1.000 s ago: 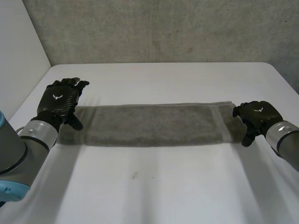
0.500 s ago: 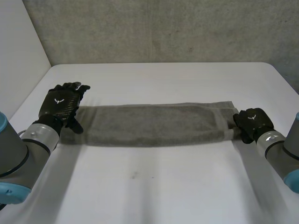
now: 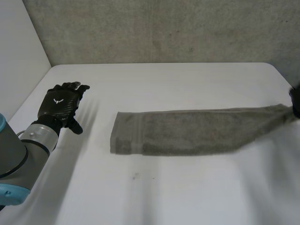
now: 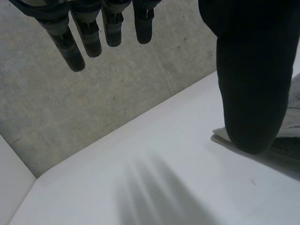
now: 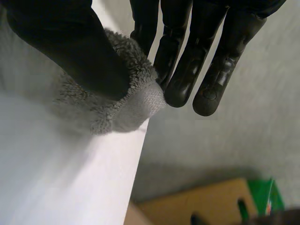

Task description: Fold the towel.

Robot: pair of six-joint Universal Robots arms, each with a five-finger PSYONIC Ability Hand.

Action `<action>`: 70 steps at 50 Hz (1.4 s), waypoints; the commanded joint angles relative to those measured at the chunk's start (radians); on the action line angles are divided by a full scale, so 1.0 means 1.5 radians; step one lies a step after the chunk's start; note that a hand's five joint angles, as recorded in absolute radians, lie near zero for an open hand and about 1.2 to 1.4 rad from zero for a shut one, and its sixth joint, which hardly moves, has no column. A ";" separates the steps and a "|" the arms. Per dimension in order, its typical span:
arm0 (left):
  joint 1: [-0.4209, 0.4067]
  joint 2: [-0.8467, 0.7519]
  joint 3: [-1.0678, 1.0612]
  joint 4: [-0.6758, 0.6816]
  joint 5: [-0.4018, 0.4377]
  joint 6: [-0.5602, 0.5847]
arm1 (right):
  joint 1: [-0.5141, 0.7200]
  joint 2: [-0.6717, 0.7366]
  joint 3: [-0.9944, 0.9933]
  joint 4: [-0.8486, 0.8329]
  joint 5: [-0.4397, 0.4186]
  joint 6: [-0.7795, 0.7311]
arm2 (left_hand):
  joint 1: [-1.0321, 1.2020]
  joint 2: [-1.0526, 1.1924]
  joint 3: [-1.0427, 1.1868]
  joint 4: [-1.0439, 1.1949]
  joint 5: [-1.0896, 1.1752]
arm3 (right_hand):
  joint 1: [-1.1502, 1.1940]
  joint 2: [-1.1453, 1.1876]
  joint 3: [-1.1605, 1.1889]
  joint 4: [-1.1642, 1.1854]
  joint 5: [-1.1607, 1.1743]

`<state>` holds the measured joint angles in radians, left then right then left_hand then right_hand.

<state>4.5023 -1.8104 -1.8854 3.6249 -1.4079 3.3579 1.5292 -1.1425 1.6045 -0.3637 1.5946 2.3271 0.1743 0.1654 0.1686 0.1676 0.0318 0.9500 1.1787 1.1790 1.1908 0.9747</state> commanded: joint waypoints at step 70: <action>-0.227 -0.240 0.215 0.001 -0.123 -0.002 | 0.262 0.041 0.096 0.022 -0.128 0.312 | 0.024 0.030 0.028 0.029 0.003 | -0.264 -0.416 -0.416 -0.424 -0.396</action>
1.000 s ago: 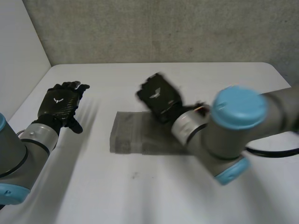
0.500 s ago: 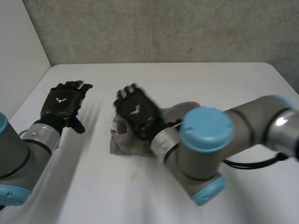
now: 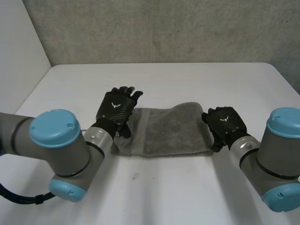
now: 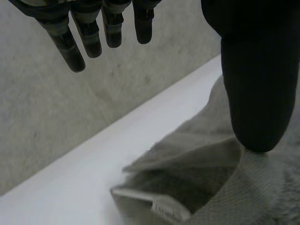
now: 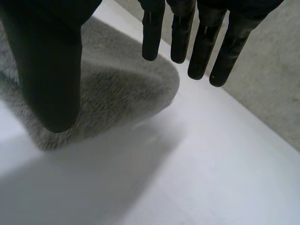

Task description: Fold the towel.

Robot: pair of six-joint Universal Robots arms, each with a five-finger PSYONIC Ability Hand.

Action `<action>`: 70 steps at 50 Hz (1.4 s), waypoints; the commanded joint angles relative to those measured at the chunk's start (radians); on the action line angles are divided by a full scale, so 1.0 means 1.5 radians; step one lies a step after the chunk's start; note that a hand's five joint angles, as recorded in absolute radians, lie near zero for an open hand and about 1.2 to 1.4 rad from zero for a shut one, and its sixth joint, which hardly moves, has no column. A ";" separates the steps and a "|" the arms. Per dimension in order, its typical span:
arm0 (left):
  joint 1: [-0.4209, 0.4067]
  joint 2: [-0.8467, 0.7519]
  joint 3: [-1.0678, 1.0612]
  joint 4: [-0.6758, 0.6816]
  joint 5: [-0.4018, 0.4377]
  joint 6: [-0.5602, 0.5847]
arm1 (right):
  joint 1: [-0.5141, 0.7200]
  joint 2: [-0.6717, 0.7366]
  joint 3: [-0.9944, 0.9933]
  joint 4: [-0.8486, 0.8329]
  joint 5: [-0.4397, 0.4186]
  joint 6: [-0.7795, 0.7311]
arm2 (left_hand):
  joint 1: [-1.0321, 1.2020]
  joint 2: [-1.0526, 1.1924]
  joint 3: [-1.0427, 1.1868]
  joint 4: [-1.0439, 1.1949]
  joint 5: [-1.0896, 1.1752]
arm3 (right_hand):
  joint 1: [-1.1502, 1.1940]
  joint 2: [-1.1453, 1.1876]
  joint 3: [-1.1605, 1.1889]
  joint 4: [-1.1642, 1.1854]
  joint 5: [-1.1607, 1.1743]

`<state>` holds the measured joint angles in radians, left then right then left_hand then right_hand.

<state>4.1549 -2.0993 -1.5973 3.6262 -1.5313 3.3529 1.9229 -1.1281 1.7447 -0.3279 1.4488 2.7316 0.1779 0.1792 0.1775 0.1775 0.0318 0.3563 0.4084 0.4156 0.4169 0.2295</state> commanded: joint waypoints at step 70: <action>-0.025 0.125 -0.028 -0.006 -0.108 -0.020 | 0.186 -0.025 -0.153 0.027 -0.004 0.037 | 0.014 0.013 0.014 0.014 -0.005 | -0.121 -0.156 -0.161 -0.162 -0.153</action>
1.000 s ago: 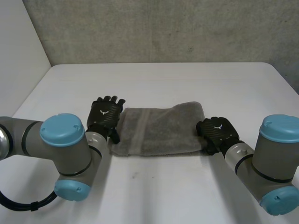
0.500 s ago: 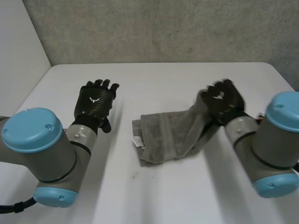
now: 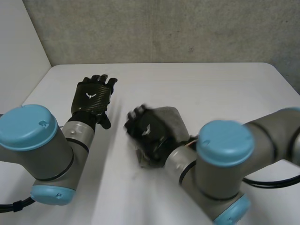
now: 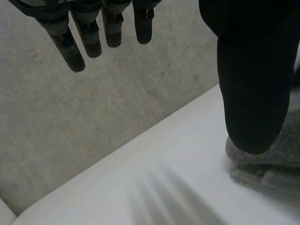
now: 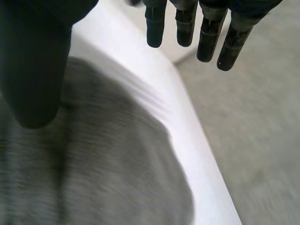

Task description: Fold the towel.

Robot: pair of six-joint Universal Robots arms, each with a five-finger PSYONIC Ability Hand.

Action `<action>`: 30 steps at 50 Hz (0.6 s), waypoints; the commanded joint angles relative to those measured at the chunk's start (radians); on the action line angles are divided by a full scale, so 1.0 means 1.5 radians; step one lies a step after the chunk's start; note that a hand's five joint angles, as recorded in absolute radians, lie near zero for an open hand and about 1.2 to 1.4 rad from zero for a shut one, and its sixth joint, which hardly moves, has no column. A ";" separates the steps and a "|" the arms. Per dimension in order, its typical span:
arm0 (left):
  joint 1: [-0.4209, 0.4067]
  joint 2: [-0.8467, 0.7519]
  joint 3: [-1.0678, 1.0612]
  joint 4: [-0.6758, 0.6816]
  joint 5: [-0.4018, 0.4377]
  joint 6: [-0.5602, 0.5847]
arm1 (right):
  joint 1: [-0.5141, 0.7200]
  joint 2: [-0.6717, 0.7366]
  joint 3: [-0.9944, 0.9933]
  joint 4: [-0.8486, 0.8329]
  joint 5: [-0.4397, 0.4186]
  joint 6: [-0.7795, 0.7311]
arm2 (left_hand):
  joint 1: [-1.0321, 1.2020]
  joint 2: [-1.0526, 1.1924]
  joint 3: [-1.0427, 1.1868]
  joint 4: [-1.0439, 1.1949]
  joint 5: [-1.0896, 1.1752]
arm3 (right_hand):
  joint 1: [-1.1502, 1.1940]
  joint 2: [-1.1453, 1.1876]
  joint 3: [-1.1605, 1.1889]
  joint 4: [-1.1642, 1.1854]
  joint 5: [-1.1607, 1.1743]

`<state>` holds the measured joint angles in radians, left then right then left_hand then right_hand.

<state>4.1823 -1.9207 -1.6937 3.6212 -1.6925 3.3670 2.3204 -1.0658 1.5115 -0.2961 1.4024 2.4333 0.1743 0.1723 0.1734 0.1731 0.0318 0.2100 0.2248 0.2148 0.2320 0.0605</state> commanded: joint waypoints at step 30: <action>-0.097 -0.225 0.163 -0.149 0.001 -0.198 | -0.228 0.127 -0.094 0.128 -0.104 0.427 | 0.018 0.020 0.019 0.019 -0.003 | -0.024 -0.034 -0.027 -0.038 -0.040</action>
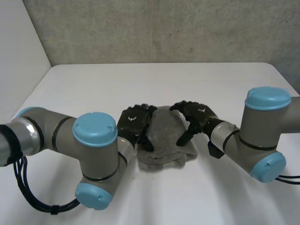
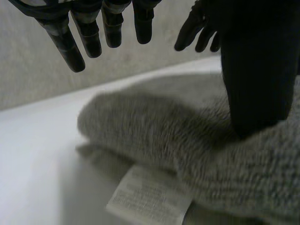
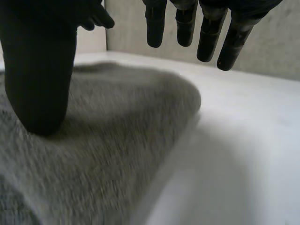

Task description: Fold the towel.

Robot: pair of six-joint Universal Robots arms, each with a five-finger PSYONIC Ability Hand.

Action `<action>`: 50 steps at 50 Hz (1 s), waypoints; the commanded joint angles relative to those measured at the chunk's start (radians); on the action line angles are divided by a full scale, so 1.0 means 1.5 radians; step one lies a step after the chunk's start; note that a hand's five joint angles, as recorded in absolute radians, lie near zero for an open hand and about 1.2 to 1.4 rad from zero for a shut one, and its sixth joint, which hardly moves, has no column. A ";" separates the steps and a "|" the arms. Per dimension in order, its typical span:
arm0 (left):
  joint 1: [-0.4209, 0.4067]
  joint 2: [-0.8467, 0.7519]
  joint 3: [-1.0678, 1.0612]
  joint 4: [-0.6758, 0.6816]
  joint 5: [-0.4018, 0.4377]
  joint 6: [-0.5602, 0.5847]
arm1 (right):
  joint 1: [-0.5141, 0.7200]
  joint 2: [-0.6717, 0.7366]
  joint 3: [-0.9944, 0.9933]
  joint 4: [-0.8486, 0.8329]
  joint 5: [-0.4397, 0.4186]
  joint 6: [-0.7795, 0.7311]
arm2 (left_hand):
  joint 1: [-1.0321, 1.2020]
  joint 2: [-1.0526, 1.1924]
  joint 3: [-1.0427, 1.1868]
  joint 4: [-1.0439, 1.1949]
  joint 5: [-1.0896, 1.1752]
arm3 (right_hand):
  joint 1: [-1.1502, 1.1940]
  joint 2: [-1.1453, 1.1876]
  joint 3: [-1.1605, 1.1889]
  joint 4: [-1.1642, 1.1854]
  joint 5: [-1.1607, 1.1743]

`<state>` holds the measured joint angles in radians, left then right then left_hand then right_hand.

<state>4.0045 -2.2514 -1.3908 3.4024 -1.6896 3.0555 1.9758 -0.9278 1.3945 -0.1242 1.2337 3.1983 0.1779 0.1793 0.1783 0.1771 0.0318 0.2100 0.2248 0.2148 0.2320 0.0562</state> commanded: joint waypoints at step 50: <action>0.239 0.422 0.074 -0.312 0.140 0.072 | -0.052 -0.350 -0.026 0.110 0.189 -0.171 | -0.002 -0.003 -0.002 -0.001 -0.021 | -0.024 -0.034 -0.027 -0.038 -0.037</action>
